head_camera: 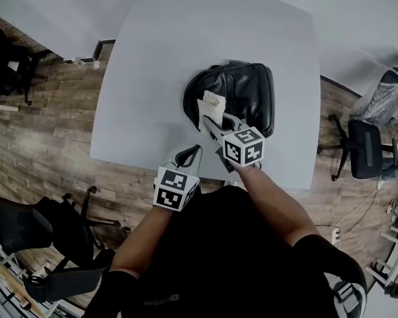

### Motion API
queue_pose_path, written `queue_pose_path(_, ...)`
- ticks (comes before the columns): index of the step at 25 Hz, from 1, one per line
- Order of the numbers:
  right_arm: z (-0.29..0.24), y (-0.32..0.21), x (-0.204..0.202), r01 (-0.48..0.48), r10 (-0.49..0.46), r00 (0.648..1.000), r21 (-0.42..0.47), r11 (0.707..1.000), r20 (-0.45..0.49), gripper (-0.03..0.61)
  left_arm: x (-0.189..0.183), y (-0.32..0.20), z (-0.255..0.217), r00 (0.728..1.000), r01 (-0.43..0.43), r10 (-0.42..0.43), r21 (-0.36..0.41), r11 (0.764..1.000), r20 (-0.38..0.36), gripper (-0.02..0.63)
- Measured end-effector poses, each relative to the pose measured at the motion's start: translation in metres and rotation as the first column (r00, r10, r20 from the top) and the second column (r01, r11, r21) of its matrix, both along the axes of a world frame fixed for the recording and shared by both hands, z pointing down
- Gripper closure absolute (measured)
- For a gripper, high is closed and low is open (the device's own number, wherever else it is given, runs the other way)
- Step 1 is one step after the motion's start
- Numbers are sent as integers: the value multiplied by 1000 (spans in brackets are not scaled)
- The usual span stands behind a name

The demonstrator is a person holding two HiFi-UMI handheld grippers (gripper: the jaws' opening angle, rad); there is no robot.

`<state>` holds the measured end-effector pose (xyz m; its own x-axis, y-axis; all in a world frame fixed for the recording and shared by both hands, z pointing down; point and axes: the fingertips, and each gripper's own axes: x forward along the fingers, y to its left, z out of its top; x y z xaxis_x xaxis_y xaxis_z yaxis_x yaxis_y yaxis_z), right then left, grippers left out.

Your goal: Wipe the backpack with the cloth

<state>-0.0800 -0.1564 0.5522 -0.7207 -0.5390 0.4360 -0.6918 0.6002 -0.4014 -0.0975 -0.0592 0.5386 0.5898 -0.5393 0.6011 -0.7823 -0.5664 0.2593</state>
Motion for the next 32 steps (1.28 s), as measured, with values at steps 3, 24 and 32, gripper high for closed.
queue_pose_path(3,-1,4,9,4,-4,1000,-6,1000,-1,491,9,1,0,1000,-5,5,-1,1000,-2,606)
queue_pose_path(24,-24,22,97,-9,10,999,30,1000,-48,491,79,2,-11,998,-56,57,29,998,-11,606)
queue_pose_path(32,-34,27,122,9,-7,998,40,999,-55,491,94,4,-14,999,-48,48,33,998,-3,606)
